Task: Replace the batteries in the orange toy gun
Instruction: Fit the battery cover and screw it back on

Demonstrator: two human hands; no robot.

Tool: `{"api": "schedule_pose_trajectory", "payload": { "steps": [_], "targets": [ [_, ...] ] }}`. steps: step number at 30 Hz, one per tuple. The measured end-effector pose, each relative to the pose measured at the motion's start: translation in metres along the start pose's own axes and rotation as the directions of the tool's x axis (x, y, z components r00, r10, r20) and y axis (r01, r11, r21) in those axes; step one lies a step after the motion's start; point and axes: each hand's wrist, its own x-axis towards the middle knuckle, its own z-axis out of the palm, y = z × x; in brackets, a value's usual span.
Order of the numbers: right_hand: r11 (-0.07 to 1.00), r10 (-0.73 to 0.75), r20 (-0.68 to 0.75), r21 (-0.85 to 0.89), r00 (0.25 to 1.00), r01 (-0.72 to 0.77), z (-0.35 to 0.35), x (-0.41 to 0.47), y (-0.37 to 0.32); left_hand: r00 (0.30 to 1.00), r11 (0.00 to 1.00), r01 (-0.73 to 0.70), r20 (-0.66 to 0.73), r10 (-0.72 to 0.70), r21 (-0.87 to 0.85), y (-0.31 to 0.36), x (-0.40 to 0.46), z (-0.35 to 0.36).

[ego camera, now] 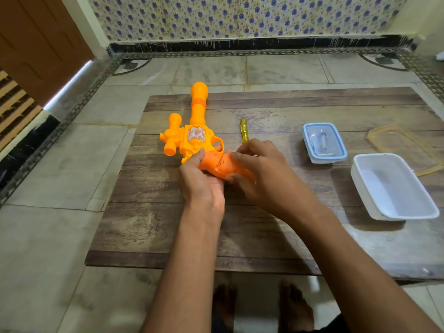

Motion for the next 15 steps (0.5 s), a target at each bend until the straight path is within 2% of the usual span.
{"api": "schedule_pose_trajectory", "payload": {
  "steps": [10, 15],
  "targets": [
    [0.988, -0.143, -0.090, -0.078, 0.986, 0.136, -0.004, -0.003, -0.003, 0.997, 0.998, 0.063, 0.039, -0.063, 0.020, 0.005, -0.007, 0.002],
    [0.980, -0.198, -0.131, -0.046, 0.972, 0.193, 0.002, 0.000, 0.002, 0.995, 0.997, 0.082, 0.051, -0.082, 0.015, 0.008, -0.010, 0.003]
  ]
}}
